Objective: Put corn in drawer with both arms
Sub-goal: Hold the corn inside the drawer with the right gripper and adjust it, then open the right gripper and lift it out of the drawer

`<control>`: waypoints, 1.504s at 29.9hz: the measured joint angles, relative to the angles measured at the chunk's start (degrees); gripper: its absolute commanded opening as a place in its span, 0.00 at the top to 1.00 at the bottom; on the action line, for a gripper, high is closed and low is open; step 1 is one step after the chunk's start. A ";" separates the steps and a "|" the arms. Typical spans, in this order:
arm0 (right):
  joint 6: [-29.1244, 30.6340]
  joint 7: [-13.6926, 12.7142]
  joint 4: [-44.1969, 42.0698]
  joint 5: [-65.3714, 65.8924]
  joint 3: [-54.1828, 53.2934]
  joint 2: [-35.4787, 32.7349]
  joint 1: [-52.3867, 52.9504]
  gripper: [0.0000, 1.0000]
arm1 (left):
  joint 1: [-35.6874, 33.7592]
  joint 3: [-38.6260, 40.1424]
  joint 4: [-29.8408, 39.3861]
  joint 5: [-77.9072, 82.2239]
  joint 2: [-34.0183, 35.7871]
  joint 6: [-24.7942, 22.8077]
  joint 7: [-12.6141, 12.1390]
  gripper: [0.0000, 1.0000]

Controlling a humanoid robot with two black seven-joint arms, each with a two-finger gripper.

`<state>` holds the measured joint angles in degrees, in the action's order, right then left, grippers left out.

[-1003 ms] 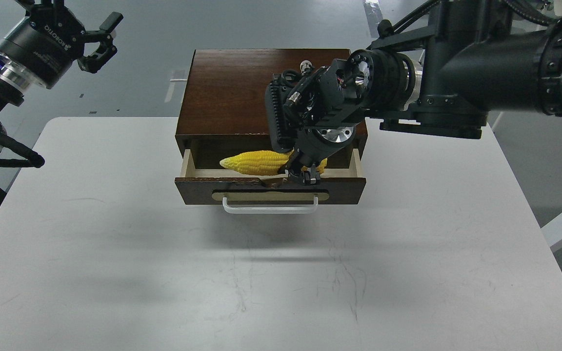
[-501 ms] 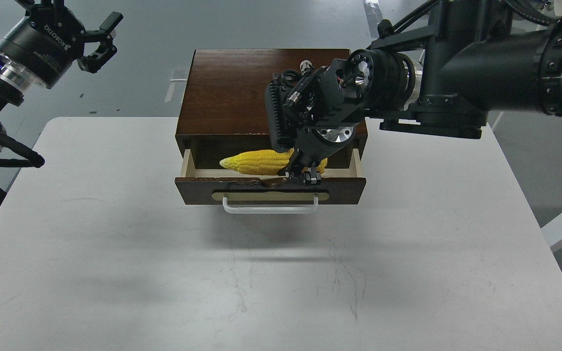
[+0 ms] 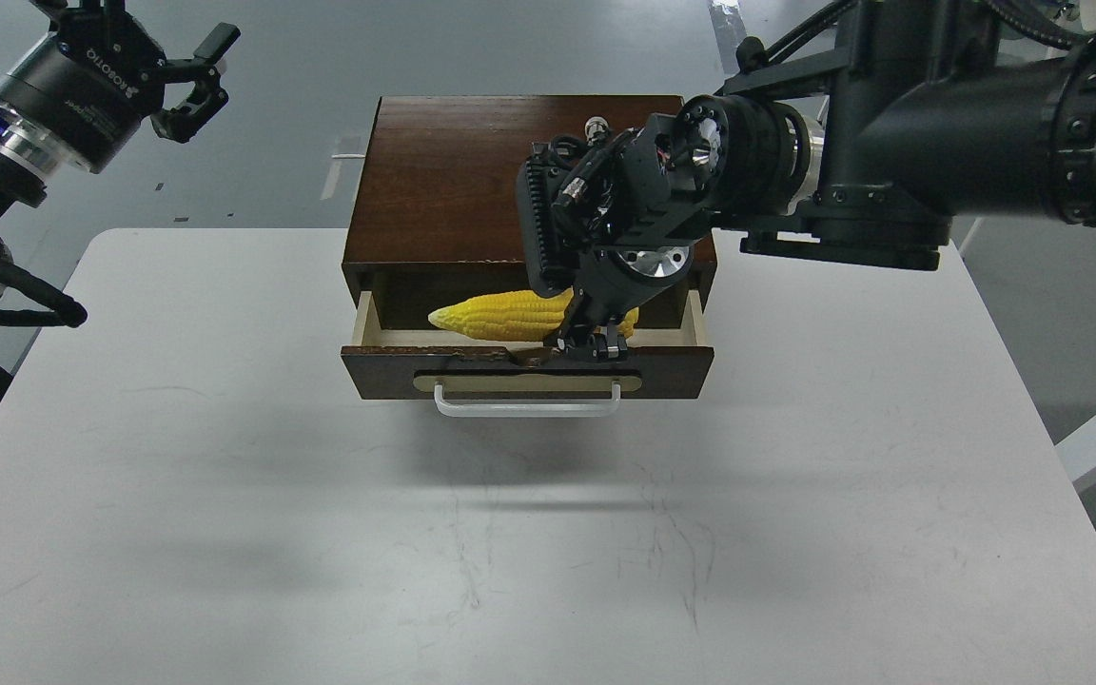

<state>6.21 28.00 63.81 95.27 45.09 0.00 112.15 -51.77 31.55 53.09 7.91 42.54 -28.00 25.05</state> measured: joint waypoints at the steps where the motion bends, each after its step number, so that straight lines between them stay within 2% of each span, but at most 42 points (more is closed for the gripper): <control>1: 0.01 0.00 0.00 0.00 0.00 0.00 0.00 0.53 | 0.00 0.00 0.00 0.00 0.00 0.00 0.00 0.02; 9: 0.11 0.00 0.03 -0.59 0.00 0.00 0.00 0.46 | 0.00 0.00 0.00 0.00 -0.03 0.00 0.00 0.02; 25: 0.12 0.00 0.05 -0.88 0.00 0.00 0.09 0.45 | 0.00 0.00 0.00 -0.01 -0.09 0.00 0.00 0.02; 34: 0.12 0.00 0.01 -0.88 0.00 0.00 0.09 0.38 | 0.00 0.00 0.00 -0.08 -0.09 0.00 0.00 0.02; 45: 0.12 0.00 0.01 -1.23 0.00 0.00 0.09 0.38 | 0.00 0.00 0.00 -0.08 -0.09 0.00 0.00 0.02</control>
<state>6.33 28.00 63.82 94.04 45.09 0.00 112.24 -51.77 31.55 53.09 7.83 42.45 -28.00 25.05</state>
